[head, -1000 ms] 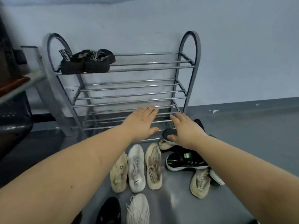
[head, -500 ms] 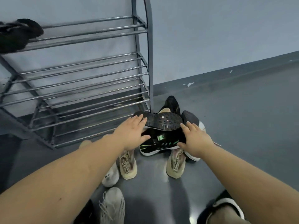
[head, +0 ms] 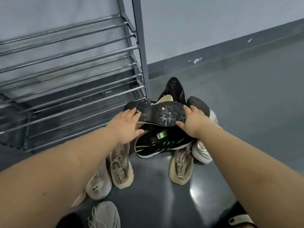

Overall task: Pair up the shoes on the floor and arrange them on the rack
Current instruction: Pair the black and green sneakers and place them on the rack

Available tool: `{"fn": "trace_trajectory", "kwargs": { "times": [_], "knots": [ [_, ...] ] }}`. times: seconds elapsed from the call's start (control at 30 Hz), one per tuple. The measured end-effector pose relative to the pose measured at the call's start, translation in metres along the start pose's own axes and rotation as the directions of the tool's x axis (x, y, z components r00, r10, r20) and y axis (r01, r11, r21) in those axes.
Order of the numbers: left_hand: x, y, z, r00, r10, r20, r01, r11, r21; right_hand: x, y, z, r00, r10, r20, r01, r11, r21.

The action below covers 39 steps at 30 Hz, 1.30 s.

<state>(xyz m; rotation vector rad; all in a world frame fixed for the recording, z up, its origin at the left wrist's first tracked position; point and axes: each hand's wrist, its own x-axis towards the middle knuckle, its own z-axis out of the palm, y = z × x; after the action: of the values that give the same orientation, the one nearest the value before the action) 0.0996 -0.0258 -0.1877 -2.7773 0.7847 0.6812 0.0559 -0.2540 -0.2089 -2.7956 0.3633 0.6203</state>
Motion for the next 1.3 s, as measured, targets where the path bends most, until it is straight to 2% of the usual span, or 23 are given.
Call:
{"fn": "trace_trajectory", "kwargs": {
  "times": [0.3,0.43,0.53,0.63,0.7,0.87,0.93,1.0,1.07,1.1,1.13,1.2,1.23,1.3],
  "knots": [
    [0.090,-0.024,0.014,0.997,-0.070,0.017,0.071,0.993,-0.094,0.063,-0.019,0.028,0.993,-0.096,-0.065,0.096,0.995,0.004],
    [0.114,-0.027,0.018,0.997,-0.075,0.024,0.079,0.977,-0.197,0.086,-0.023,0.019,0.988,-0.146,-0.043,0.148,0.989,0.027],
    [0.109,-0.028,0.023,0.992,-0.110,-0.058,0.088,0.950,-0.298,0.088,-0.023,0.016,0.984,-0.158,-0.079,0.166,0.981,0.101],
    [0.092,-0.033,0.030,0.979,-0.141,-0.151,0.062,0.897,-0.437,0.077,-0.025,0.019,0.963,-0.139,-0.233,0.179,0.970,0.164],
    [0.078,-0.038,0.035,0.974,-0.161,-0.159,0.059,0.858,-0.511,0.067,-0.031,0.021,0.943,-0.131,-0.305,0.197,0.961,0.195],
    [0.043,-0.032,0.056,0.968,-0.199,-0.153,0.075,0.813,-0.578,0.030,-0.040,0.034,0.917,-0.239,-0.321,0.282,0.955,0.095],
    [0.030,-0.030,0.065,0.977,-0.205,-0.064,0.130,0.800,-0.586,0.012,-0.039,0.042,0.919,-0.286,-0.273,0.307,0.951,0.038],
    [0.018,-0.029,0.077,0.988,-0.152,0.026,0.146,0.868,-0.474,-0.005,-0.034,0.057,0.947,-0.297,-0.120,0.276,0.947,-0.162],
    [0.010,-0.025,0.091,0.988,-0.145,0.049,0.153,0.942,-0.299,-0.017,-0.023,0.074,0.978,-0.210,-0.013,0.194,0.924,-0.330],
    [0.007,-0.023,0.098,0.982,-0.168,0.080,0.184,0.940,-0.287,-0.021,-0.017,0.081,0.989,-0.151,0.003,0.142,0.925,-0.351],
    [0.006,-0.021,0.104,0.974,-0.183,0.135,0.219,0.915,-0.340,-0.023,-0.010,0.085,0.994,-0.104,0.012,0.102,0.934,-0.343],
    [0.005,-0.019,0.116,0.958,-0.176,0.228,0.273,0.806,-0.525,-0.027,-0.003,0.090,0.994,-0.103,0.045,0.112,0.935,-0.336],
    [0.005,-0.019,0.119,0.956,-0.178,0.235,0.285,0.760,-0.585,-0.029,-0.002,0.091,0.990,-0.128,0.058,0.140,0.933,-0.332],
    [0.005,-0.021,0.124,0.957,-0.204,0.207,0.290,0.729,-0.620,-0.031,-0.002,0.095,0.988,-0.148,0.055,0.157,0.957,-0.242]
  ]
}}
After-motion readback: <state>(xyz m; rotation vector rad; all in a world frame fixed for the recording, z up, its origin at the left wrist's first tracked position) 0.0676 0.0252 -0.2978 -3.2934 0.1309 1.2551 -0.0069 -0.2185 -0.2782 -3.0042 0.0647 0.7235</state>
